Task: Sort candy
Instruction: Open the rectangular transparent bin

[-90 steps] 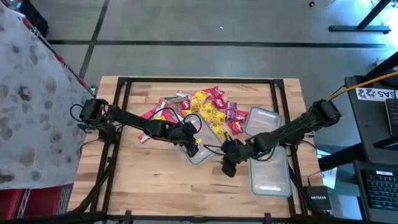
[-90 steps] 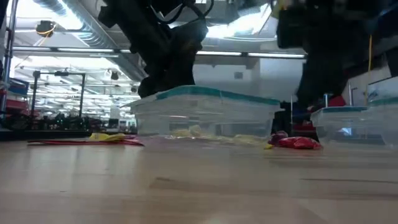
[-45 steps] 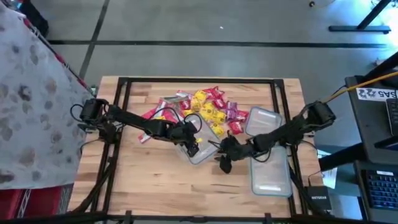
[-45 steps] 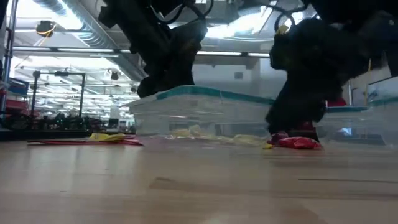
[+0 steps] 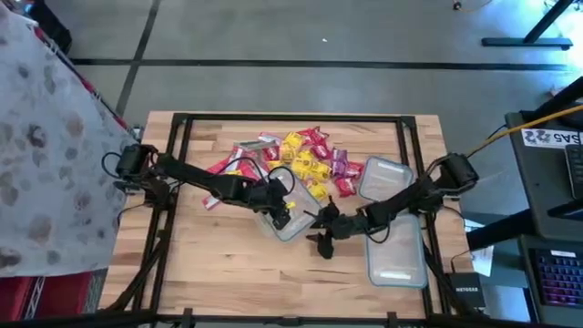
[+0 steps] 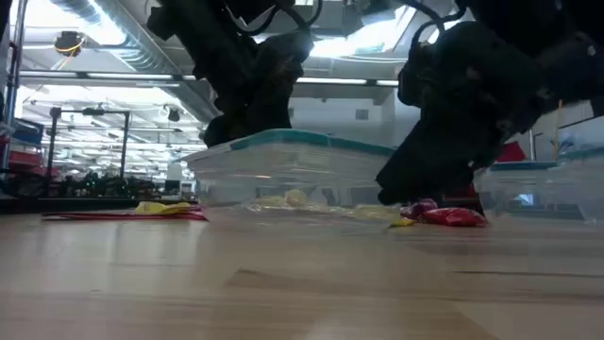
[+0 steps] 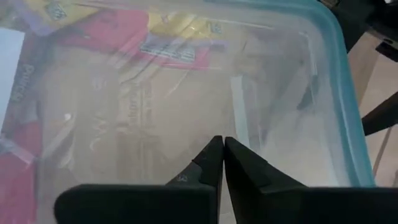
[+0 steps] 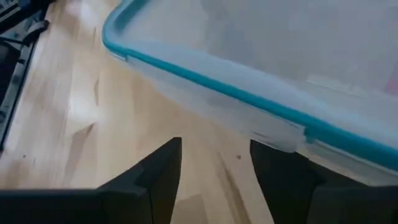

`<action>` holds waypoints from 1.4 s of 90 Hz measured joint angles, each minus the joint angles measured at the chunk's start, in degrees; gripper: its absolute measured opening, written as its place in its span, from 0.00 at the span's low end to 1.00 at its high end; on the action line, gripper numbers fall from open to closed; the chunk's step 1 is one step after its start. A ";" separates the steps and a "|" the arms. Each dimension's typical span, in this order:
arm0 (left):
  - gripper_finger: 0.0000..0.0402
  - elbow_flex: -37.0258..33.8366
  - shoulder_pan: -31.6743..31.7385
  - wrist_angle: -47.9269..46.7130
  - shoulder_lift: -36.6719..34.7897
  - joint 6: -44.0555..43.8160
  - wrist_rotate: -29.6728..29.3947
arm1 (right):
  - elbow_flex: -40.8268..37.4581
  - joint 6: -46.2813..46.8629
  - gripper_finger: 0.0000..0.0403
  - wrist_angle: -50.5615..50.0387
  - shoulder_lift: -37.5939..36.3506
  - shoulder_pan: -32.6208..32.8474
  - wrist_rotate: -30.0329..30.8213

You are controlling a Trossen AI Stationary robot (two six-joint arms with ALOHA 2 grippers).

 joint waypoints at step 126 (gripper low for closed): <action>0.00 0.07 -3.27 0.40 1.26 2.98 -9.79 | -11.20 8.61 0.45 20.79 -0.41 4.39 11.28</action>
